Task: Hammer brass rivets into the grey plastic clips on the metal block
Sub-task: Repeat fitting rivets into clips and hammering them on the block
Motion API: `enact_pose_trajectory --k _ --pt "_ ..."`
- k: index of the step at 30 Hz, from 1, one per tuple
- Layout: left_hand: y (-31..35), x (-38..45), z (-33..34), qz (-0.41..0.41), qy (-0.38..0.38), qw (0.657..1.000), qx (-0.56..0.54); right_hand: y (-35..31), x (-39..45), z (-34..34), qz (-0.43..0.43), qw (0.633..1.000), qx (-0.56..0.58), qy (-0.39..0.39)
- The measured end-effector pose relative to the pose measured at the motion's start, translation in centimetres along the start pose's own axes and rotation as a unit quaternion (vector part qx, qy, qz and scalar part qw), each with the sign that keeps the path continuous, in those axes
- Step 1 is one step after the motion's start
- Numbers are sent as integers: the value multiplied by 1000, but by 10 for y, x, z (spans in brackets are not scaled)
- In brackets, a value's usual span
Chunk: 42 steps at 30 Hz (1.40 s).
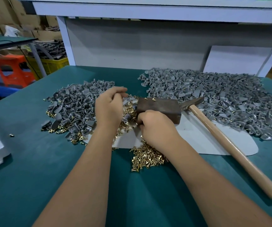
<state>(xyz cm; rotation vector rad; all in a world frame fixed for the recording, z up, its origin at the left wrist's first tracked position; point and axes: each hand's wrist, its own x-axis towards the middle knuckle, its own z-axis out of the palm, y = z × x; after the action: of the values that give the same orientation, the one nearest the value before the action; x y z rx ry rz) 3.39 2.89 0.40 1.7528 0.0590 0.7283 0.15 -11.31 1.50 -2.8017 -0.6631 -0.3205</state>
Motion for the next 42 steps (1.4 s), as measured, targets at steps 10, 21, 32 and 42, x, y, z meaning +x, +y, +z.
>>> enact_pose_trajectory --k 10,21,32,42 --pt "-1 2 -3 10 -216 902 375 0 -1 -7 48 998 -23 -17" --pt "1 0 -6 36 -126 963 236 13 -3 -6 15 977 99 186" --pt "0 -2 -1 62 -230 904 354 43 2 -4 112 932 215 269" --pt "3 -2 -10 12 -139 972 191 45 2 -2 109 929 235 264"
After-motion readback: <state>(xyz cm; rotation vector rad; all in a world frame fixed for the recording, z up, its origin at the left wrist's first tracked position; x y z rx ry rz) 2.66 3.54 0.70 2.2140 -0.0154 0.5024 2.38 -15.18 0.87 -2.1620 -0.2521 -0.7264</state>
